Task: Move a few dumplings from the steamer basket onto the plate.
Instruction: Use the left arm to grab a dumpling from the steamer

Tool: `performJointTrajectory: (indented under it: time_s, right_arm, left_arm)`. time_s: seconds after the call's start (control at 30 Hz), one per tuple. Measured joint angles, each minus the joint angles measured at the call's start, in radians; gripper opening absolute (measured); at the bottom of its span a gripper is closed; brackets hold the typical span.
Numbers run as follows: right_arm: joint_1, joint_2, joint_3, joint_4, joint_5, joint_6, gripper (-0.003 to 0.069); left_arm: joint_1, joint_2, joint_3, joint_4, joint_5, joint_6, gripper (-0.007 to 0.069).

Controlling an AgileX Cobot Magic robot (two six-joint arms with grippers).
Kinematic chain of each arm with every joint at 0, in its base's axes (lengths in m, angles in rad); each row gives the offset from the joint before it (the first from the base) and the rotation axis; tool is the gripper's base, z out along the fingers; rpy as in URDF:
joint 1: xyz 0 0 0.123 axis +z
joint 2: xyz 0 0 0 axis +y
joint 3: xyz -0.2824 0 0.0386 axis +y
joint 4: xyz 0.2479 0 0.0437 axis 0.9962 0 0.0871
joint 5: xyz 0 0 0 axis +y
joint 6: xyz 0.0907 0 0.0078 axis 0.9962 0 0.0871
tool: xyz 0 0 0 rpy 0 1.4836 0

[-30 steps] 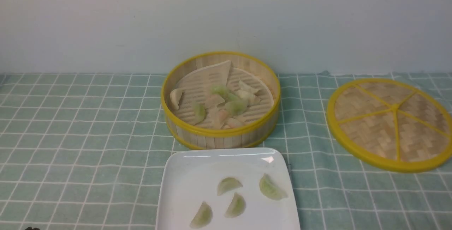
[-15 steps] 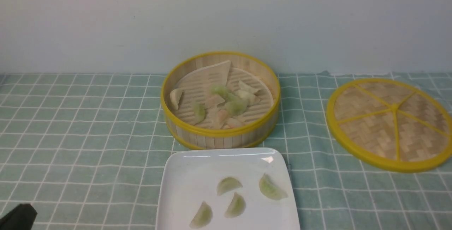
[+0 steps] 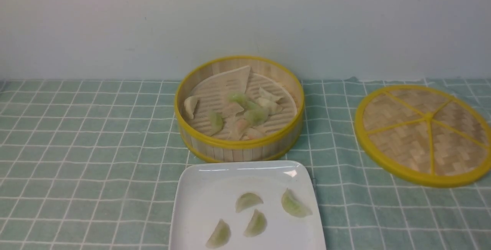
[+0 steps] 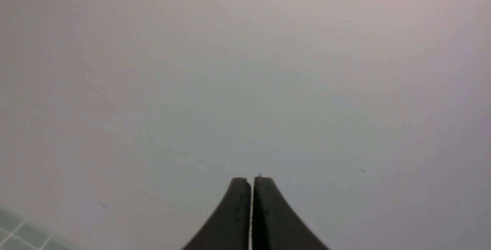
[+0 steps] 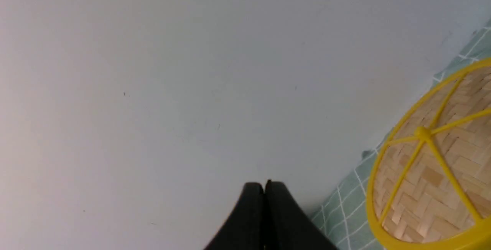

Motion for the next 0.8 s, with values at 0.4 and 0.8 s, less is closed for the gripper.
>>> performJointTrajectory:
  time_s: [0.4, 0.8]
  right_arm:
    - [0.000, 0.372, -0.662, -0.124, 0.815, -0.477, -0.0015]
    - [0.000, 0.682, -0.883, -0.158, 1.172, -0.637, -0.0015]
  left_arm:
    - [-0.002, 0.934, -0.730, 0.110, 0.973, 0.261, -0.0006]
    - [-0.255, 1.555, -1.076, 0.370, 1.009, 0.153, -0.0006]
